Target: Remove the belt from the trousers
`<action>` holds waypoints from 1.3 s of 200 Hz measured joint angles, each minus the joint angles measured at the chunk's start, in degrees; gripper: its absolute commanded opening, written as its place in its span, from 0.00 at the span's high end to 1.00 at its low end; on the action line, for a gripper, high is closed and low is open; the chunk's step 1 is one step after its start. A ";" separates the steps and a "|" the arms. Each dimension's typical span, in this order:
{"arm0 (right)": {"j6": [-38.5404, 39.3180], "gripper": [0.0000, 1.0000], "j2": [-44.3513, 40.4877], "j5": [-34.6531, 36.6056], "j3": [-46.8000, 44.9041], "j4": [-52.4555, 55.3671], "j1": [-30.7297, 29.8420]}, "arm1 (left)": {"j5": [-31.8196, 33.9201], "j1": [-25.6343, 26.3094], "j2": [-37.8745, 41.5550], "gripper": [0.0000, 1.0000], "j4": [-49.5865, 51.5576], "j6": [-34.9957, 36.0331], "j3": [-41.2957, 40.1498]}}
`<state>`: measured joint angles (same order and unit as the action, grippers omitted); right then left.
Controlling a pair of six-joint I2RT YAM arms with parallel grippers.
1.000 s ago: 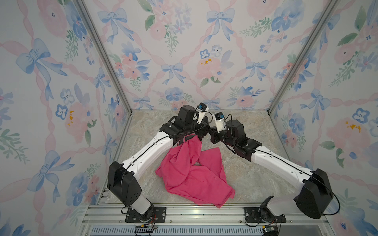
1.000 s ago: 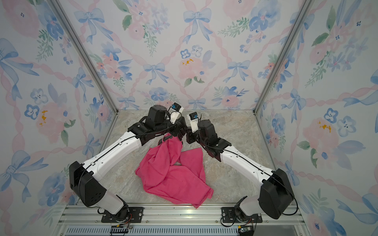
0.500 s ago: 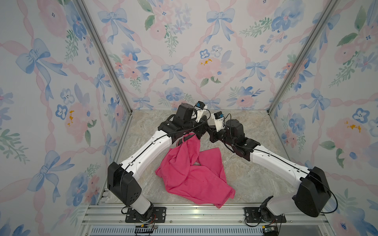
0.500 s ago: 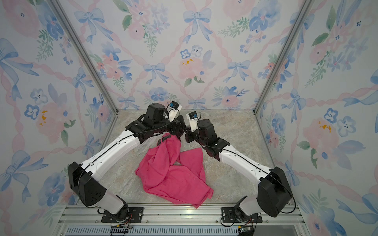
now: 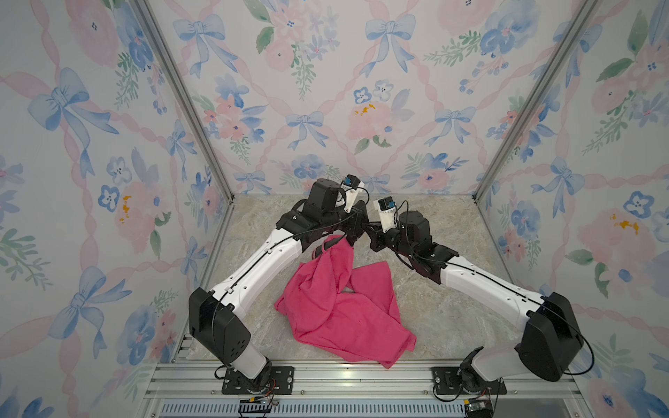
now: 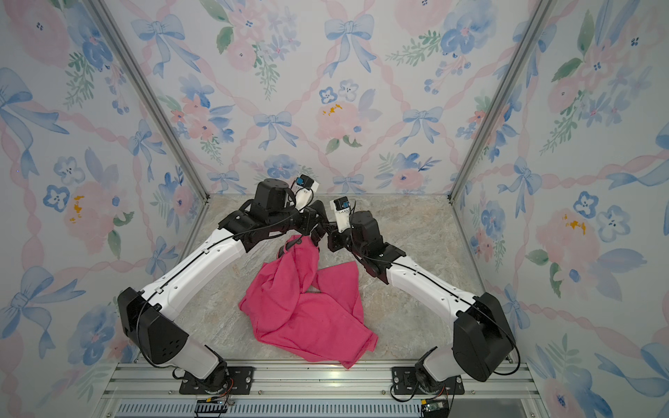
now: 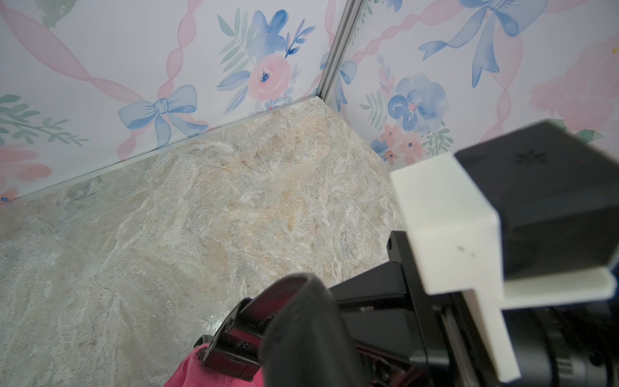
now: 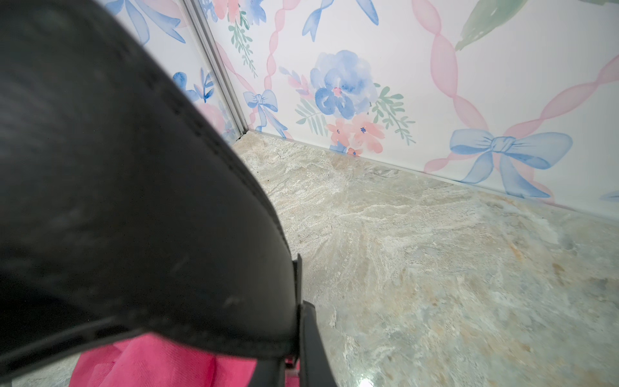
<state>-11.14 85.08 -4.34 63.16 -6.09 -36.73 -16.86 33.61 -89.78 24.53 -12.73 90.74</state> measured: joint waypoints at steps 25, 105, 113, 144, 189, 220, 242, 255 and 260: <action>-0.02 0.86 0.00 0.02 0.00 0.02 0.00 | -0.81 -0.31 -0.09 1.00 -0.04 -0.26 0.00; -0.48 1.00 0.50 -0.55 -0.44 -0.17 0.31 | -2.14 -0.68 -0.13 1.00 -0.48 -1.53 0.24; -0.46 1.00 0.46 -0.52 -0.52 -0.24 0.31 | -2.16 -0.68 -0.13 1.00 -0.48 -1.53 0.24; -0.44 1.00 0.22 -0.42 -0.76 -0.44 0.33 | -2.19 -0.70 -0.31 1.00 -0.70 -1.53 0.24; -0.46 0.97 -0.15 -0.22 -1.79 -0.68 0.37 | -3.41 -0.81 -0.83 1.00 -0.90 -2.47 0.24; -0.87 0.90 0.20 -0.57 -2.40 -2.29 0.37 | -3.80 -1.11 -0.83 1.00 -0.90 -3.48 0.24; -1.36 0.85 0.87 -1.36 -2.51 -3.56 0.44 | -3.78 -1.31 -0.83 1.00 -0.90 -4.52 0.24; -1.66 0.85 1.44 -1.68 -2.51 -4.02 0.59 | -4.04 -1.60 -0.83 1.00 -1.29 -5.16 0.24; -1.75 0.85 1.75 -1.75 -2.51 -4.04 0.70 | -4.20 -1.68 -0.83 1.00 -1.64 -5.44 0.24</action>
<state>-12.88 86.83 -6.09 60.64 -10.13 -36.03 -21.06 31.92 -90.61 22.90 -18.17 90.98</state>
